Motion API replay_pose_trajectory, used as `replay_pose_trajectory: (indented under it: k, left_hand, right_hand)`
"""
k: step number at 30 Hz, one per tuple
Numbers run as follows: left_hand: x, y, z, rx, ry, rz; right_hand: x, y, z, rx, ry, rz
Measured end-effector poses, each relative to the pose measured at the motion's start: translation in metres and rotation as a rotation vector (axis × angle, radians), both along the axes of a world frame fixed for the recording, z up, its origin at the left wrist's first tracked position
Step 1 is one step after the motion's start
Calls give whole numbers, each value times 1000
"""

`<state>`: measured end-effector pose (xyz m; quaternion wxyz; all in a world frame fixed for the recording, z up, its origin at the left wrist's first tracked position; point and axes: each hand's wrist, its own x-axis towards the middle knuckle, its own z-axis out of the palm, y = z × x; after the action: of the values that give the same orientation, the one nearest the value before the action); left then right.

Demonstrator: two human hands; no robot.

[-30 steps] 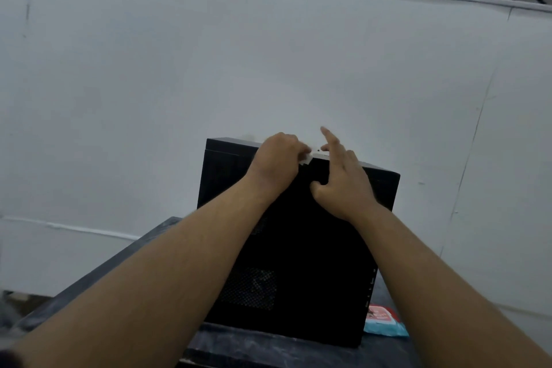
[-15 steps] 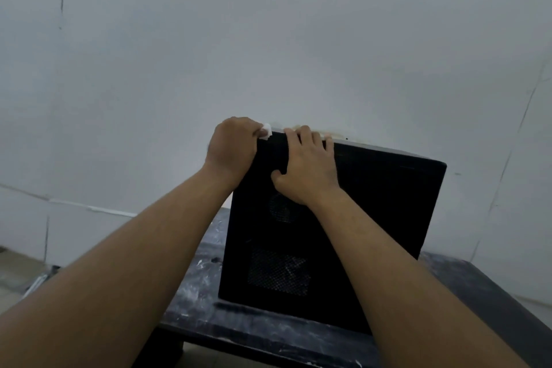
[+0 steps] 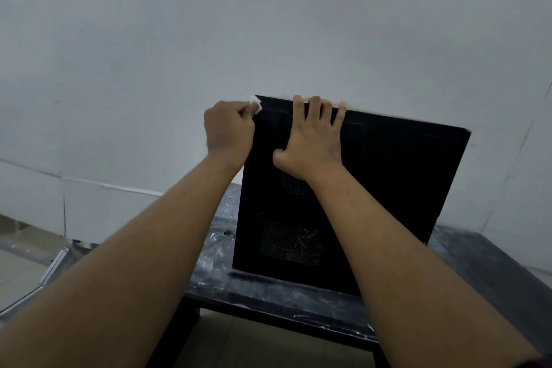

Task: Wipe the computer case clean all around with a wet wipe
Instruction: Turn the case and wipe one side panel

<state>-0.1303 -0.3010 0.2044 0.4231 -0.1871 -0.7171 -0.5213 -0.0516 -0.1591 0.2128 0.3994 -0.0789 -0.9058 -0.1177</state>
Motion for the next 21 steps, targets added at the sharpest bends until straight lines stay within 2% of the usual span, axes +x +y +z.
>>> replay_pose_trajectory:
  k: [11,14,21]
  left_hand:
    - [13,-5,-114,-25,-190,-20]
    - [14,-8,-121,-34,-218,-63]
    - [9,-8,-92,-9,-106,-37]
  right_hand:
    - [5,-1,1,15,-47,-16]
    - [5,-1,1,28,-61,-33]
    - [5,-1,1,30,-65,-35]
